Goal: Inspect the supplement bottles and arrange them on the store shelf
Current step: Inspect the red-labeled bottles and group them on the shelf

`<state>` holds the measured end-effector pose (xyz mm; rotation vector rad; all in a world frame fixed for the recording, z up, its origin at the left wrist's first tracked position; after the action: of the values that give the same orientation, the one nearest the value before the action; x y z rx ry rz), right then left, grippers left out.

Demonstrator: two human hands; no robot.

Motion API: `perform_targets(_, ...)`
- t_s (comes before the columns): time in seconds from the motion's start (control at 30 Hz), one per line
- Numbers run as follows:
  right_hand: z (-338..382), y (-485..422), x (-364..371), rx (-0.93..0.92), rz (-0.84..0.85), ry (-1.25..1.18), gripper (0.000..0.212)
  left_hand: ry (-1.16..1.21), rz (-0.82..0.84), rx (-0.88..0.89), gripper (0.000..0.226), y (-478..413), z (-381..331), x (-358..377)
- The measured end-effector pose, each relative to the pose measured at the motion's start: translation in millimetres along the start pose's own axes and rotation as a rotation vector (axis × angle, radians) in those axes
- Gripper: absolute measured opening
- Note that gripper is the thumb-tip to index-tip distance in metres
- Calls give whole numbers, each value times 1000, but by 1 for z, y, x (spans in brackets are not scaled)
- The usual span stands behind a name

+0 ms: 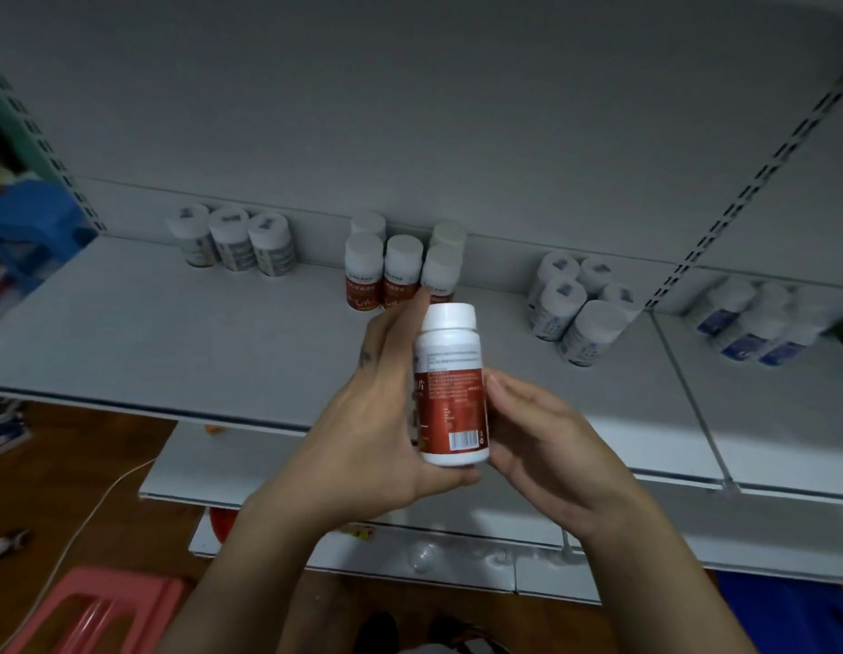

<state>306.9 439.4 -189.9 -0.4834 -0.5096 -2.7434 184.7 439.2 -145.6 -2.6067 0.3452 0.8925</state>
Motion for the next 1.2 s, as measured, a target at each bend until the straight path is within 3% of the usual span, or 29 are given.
perform_targets(0.2,9,-4,-21,-12,66,-2,45,33,46,-97,136,-6,-6,16)
perform_targets(0.4,23,-4,-48,-56,18,44,40,9,36,-159,91,-20,-25,38)
perform_targets(0.57,41,-4,-68,-143,-15,100,37,3,-57,-213,80,-29,-28,48)
perform_targets(0.77,56,-6,-97,-189,-27,192,38,227,-61,-271,63,-29,-32,63)
perform_targets(0.97,52,3,-99,-116,168,203,50,245,-9,-308,65,-32,-43,86)
perform_targets(1.1,54,9,-106,-119,117,163,49,98,-77,-365,57,-35,-43,96)
perform_targets(1.2,55,12,-115,-100,78,161,40,206,-151,-432,85,-33,-42,102)
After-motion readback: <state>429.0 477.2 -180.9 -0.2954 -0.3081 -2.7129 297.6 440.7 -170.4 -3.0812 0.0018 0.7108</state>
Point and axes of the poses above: each hand's wrist, its own y-axis away from the middle knuckle, its own x-axis out of the palm, z = x × y, the point moved 8 cm from there along -y, towards the middle knuckle, and after that the axes turned 1 degree about -z, right-handed, at the moved point
